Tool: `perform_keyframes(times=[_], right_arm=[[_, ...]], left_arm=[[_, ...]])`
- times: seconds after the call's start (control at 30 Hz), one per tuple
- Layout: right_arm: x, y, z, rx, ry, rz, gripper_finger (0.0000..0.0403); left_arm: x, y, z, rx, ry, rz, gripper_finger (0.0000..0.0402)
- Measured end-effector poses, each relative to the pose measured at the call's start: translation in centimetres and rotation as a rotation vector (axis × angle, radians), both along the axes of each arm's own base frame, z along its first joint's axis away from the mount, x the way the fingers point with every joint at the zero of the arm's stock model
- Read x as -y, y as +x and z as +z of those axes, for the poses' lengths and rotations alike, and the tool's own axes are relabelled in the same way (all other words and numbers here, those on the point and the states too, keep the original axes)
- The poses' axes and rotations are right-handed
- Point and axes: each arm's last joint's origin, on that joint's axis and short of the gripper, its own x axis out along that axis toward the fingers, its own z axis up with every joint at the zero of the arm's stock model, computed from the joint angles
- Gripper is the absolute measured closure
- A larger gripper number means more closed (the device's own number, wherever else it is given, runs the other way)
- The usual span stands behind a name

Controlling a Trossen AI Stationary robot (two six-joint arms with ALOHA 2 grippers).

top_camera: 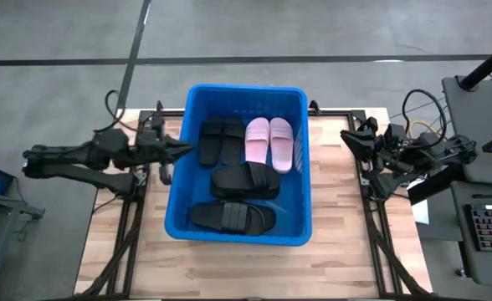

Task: Pick and place slides into bin
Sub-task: Return to Home Position

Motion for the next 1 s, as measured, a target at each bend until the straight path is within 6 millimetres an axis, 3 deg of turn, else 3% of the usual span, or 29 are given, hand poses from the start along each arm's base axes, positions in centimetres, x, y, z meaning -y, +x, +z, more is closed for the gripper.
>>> perform_keyframes(times=[0.33,0.67,0.77,1.0], right_arm=[[0.1,0.6,-0.3,-0.038,0.038,-0.105,0.0355],[-0.2,1.7,-0.8,-0.084,0.038,-0.149,0.0355],[-0.3,2.1,-1.0,-0.1,0.044,-0.165,0.0355],[-0.7,3.2,-1.5,-0.124,0.071,-0.165,0.0355]], left_arm=[[-0.2,-3.6,-3.6,0.044,0.022,-0.001,0.0402],[-0.4,-7.5,-7.9,0.223,0.037,-0.022,0.0402],[-0.4,-7.9,-9.2,0.25,0.036,-0.024,0.0402],[-0.1,-6.2,-11.4,0.187,0.037,-0.075,0.0401]])
